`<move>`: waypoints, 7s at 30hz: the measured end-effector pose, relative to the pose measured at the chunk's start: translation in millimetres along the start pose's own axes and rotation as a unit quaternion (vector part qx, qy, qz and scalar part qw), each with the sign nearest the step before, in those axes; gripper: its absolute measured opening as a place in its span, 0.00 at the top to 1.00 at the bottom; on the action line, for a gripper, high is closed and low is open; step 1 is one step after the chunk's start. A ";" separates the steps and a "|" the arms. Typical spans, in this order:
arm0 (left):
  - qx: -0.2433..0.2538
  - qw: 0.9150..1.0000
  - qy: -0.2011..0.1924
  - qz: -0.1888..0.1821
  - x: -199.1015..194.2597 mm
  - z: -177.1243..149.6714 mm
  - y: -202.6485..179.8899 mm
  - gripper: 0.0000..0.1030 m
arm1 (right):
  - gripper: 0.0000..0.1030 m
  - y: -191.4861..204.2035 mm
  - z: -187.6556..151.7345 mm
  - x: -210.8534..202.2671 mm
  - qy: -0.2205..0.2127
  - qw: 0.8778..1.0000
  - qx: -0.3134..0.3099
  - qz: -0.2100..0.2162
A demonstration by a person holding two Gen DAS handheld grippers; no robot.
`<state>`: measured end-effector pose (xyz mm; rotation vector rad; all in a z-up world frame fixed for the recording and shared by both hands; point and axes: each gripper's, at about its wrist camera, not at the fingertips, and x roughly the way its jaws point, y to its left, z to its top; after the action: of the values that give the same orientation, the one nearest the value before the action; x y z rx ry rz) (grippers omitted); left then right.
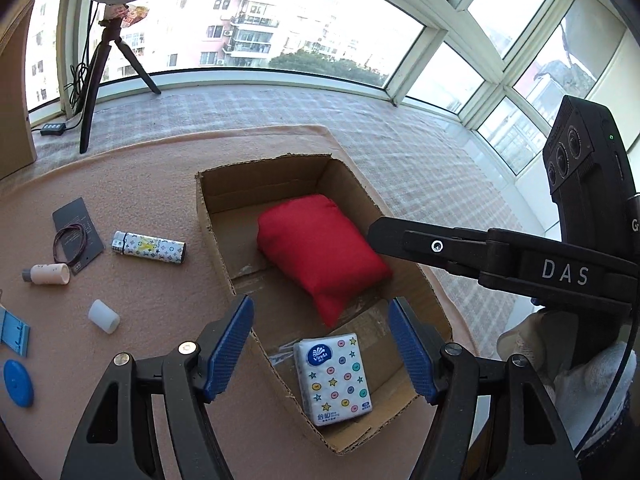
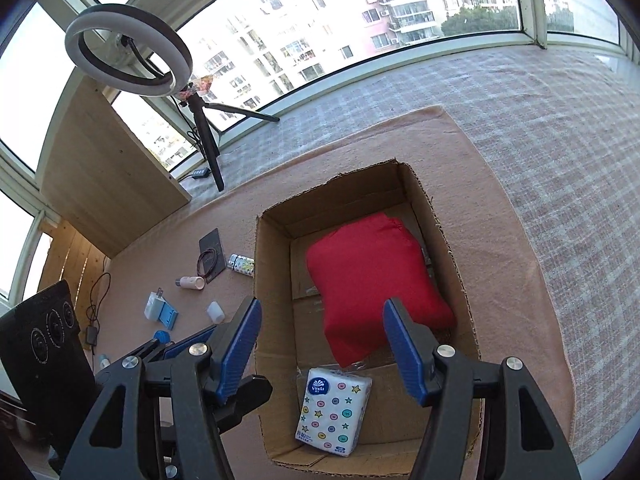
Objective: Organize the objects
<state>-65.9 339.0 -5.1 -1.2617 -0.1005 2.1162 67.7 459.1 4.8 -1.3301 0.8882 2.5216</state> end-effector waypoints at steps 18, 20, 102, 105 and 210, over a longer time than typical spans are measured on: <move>-0.124 0.987 -0.016 0.098 -85.7 -73.1 163.8 0.29 | 0.42 107.7 -54.5 52.0 0.056 0.995 -0.055 0.065; -0.141 0.984 -0.016 0.109 -93.7 -80.9 184.2 0.29 | 0.42 116.3 -62.5 61.8 0.067 0.994 -0.057 0.066; -0.095 0.990 0.035 0.094 -41.8 -98.1 206.8 0.51 | 0.79 181.9 -82.3 179.4 0.185 0.975 -0.110 0.056; -0.081 0.991 0.031 0.098 -42.2 -93.6 195.2 0.51 | 0.79 175.8 -78.8 170.9 0.176 0.978 -0.102 0.054; -0.178 0.947 -0.067 0.259 -207.4 -146.4 304.9 0.18 | 0.63 298.8 -36.0 245.0 0.145 0.980 -0.121 0.059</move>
<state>-34.9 -54.7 -42.6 -1.4680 -0.2404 2.7313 -170.2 163.6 -76.6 -1.8065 0.7463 2.6369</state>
